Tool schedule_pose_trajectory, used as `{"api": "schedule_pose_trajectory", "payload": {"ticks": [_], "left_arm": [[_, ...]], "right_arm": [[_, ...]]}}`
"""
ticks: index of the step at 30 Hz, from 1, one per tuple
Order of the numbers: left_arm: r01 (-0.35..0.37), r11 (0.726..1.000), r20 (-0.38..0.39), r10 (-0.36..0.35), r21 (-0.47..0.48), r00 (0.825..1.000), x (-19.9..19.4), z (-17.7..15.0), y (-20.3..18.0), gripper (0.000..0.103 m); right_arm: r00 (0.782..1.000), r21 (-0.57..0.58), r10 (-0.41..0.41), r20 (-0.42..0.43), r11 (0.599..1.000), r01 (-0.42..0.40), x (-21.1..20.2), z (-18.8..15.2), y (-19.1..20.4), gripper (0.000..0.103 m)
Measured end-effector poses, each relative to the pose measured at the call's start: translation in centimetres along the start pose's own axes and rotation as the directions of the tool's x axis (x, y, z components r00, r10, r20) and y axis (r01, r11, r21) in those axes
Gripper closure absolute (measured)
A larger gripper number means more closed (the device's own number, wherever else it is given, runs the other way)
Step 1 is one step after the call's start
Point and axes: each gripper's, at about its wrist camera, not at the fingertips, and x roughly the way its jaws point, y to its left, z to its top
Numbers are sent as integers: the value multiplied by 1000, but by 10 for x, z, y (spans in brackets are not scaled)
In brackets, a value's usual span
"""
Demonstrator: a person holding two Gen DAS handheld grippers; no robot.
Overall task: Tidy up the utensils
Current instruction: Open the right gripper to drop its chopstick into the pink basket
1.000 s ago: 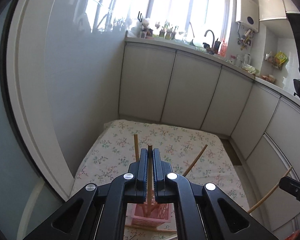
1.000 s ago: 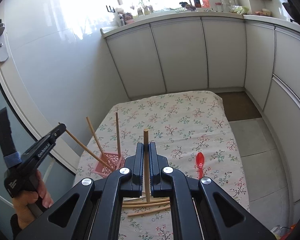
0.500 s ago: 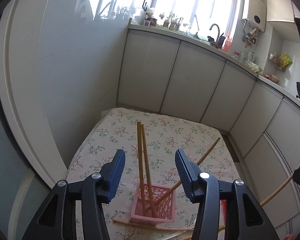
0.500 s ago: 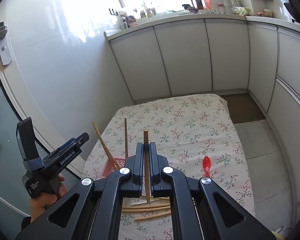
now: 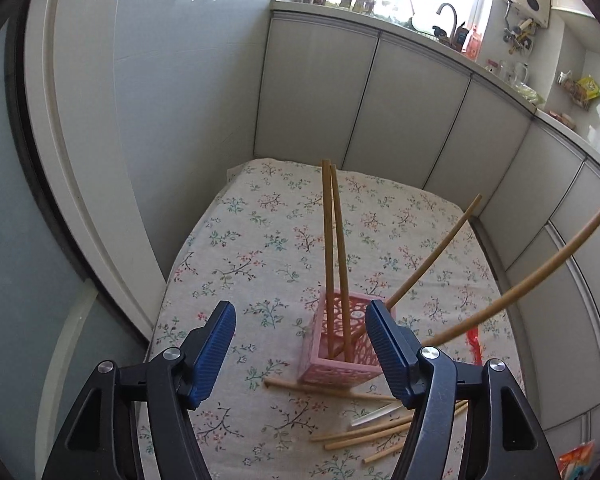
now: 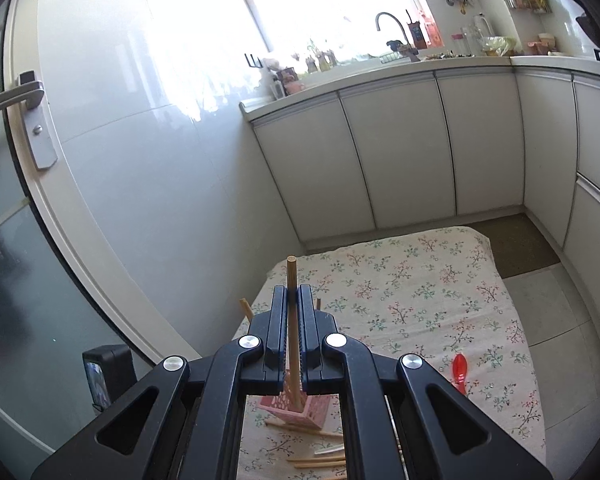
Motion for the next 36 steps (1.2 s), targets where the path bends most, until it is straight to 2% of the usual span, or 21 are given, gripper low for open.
{"api": "schedule_pose_trajectory", "payload": {"ticks": [6,14,24,26,28,30,36], "left_arm": [[17,1000,-43,-16,25,999,5,-5,0,34],[4,999,-80,-1,45,997,11,-11,3,34],[-17,998,-98,22,53,995,15,-14,6,29],[-20,998,-98,25,56,995,14,-14,5,27],[-18,998,-101,24,57,995,14,-14,4,25],[-15,998,-104,21,57,994,13,-15,4,23],[-4,999,-123,10,48,992,13,-18,4,21]], "right_arm": [[999,-61,-35,11,997,36,36,-15,11,98],[996,-98,-60,-62,994,54,81,-36,9,98],[993,-81,-47,-110,996,38,89,-42,-5,96],[993,-71,-41,-114,997,33,86,-40,-8,88],[993,-54,-27,-114,998,21,79,-38,-12,63],[995,-41,-10,-101,999,6,70,-37,-17,52],[993,-20,-19,-113,1000,16,43,-33,-39,45]]}}
